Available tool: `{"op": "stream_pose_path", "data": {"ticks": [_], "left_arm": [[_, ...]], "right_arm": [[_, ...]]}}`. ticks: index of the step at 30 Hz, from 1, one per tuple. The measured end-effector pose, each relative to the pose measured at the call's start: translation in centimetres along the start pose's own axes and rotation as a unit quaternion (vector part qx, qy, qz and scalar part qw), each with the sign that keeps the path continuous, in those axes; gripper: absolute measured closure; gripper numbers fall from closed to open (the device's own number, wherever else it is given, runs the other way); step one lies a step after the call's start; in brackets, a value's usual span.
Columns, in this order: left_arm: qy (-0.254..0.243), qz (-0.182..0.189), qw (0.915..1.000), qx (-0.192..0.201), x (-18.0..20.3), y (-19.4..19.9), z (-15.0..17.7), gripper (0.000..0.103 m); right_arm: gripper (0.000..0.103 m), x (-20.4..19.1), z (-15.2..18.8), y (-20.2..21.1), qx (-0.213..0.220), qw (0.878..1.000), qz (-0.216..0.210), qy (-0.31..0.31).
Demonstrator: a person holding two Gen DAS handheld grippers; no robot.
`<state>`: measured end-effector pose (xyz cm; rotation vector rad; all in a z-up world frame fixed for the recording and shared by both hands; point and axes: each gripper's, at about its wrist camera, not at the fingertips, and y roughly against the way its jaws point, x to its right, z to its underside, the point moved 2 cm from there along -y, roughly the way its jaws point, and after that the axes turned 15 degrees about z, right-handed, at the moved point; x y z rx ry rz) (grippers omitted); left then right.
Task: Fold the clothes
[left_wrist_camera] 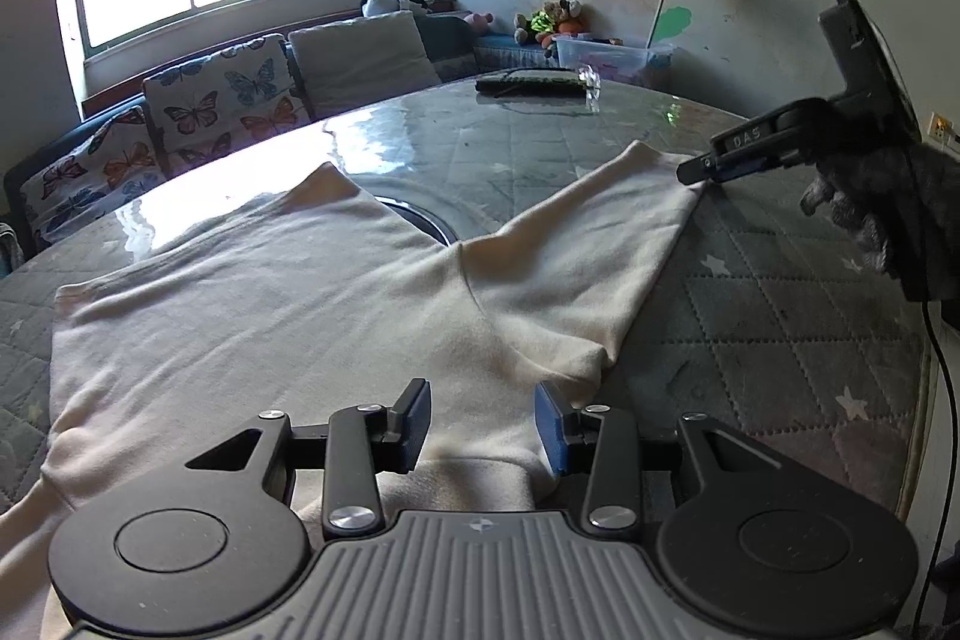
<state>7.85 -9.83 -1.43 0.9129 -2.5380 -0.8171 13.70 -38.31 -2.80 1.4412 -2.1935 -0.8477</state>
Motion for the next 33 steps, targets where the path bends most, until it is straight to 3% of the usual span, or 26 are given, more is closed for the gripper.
{"op": "stream_pose_path", "data": {"ticks": [4, 6, 8, 11, 17, 22, 33], "left_arm": [[0.004, -0.003, 1.0, 0.005, -0.1, -0.1, -0.5, 0.062], [0.005, -0.003, 1.0, 0.007, -0.1, -0.2, -0.8, 0.062], [0.005, -0.001, 1.0, 0.006, 0.0, -0.5, -0.9, 0.062], [0.004, 0.0, 1.0, 0.0, 0.0, -1.1, -1.0, 0.062], [0.002, 0.004, 1.0, -0.006, 0.2, -1.7, -0.7, 0.062], [0.006, 0.003, 1.0, 0.0, 0.1, -1.2, -0.6, 0.061], [0.04, -0.025, 0.9985, 0.029, -1.6, 3.3, 1.7, 0.058]], "right_arm": [[0.067, -0.2, 0.1, -0.2, 0.006, 1.0, 0.009, -0.012], [0.076, -0.3, 0.2, -0.2, 0.01, 1.0, 0.014, -0.013], [0.092, -0.2, 0.3, -0.4, 0.011, 1.0, 0.014, -0.018], [0.097, 0.2, 0.2, -0.4, 0.015, 0.999, 0.011, -0.027], [0.099, 0.1, -1.6, 1.6, 0.046, 0.998, -0.013, -0.029], [0.099, -1.6, -4.1, 4.9, 0.076, 0.995, -0.06, -0.016], [0.099, -12.7, -6.8, 11.9, 0.125, 0.973, -0.174, 0.088]]}}
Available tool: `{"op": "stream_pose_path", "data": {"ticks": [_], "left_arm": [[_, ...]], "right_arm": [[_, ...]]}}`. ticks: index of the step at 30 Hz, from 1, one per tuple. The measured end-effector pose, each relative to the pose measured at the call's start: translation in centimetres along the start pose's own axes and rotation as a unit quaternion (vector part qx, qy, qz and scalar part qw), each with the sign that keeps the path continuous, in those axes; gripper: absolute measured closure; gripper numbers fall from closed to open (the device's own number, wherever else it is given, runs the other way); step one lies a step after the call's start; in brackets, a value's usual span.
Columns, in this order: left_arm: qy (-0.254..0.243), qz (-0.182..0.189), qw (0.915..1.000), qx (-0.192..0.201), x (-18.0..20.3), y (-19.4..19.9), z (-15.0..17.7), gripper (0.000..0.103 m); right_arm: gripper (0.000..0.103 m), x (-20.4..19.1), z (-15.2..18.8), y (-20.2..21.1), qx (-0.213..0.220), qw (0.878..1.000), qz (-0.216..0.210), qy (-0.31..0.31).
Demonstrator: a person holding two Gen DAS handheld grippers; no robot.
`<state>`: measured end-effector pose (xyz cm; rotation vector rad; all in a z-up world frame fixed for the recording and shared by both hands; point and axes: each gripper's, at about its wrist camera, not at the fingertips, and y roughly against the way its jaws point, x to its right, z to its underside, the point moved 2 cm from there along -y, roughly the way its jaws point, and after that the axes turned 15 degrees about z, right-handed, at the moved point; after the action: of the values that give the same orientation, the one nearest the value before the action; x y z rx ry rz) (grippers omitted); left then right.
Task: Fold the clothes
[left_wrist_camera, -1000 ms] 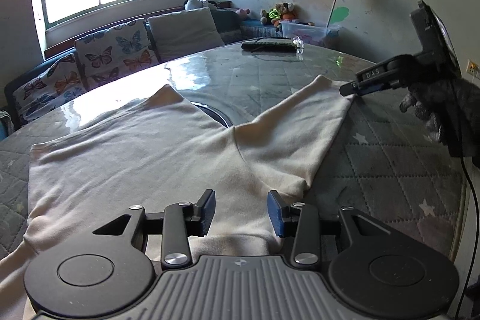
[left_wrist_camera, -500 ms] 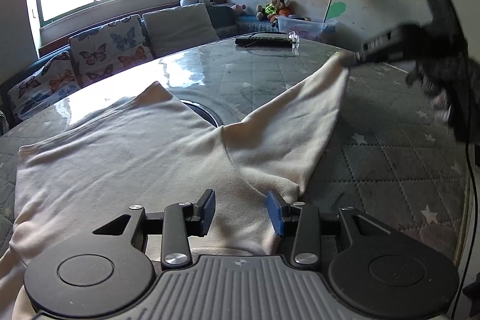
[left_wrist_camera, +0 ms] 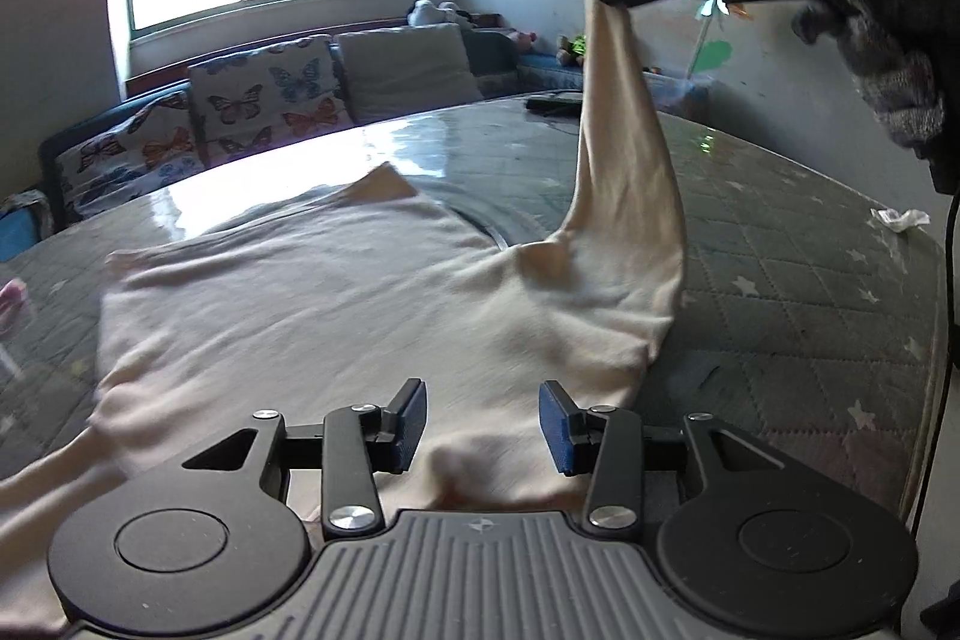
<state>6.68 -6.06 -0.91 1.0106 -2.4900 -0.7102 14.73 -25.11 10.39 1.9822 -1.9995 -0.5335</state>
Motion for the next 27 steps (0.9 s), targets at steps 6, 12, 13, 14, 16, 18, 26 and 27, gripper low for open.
{"op": "stream_pose_path", "data": {"ticks": [6, 12, 13, 14, 16, 18, 26, 27], "left_arm": [[0.028, -0.029, 0.9992, 0.009, -1.7, 3.1, 1.8, 0.057], [0.058, -0.057, 0.9965, 0.019, -3.3, 5.5, 3.2, 0.056], [0.063, -0.061, 0.996, 0.021, -3.6, 5.8, 3.4, 0.055], [0.068, -0.064, 0.9954, 0.023, -3.8, 6.0, 3.5, 0.054], [0.075, -0.066, 0.9947, 0.025, -4.1, 6.3, 3.6, 0.053], [0.077, -0.068, 0.9944, 0.026, -4.2, 6.4, 3.6, 0.053], [0.07, -0.069, 0.9941, 0.046, -3.9, 7.7, 2.8, 0.052], [0.068, -0.072, 0.9938, 0.05, -3.9, 7.9, 2.6, 0.052]], "right_arm": [[0.099, -7.9, -0.4, -0.8, -0.01, 0.997, -0.06, 0.057], [0.099, -13.9, 1.5, -1.6, -0.031, 0.99, -0.104, 0.091], [0.099, -14.8, 2.1, -1.7, -0.039, 0.988, -0.113, 0.097], [0.099, -15.5, 2.7, -1.9, -0.046, 0.986, -0.121, 0.102], [0.098, -16.7, 3.7, -2.2, -0.062, 0.982, -0.137, 0.111], [0.095, -17.6, 4.6, -2.5, -0.079, 0.978, -0.153, 0.118], [0.088, -15.0, 4.8, -1.1, -0.08, 0.975, -0.143, 0.153], [0.088, -14.2, 5.1, -1.2, -0.084, 0.974, -0.134, 0.16]]}}
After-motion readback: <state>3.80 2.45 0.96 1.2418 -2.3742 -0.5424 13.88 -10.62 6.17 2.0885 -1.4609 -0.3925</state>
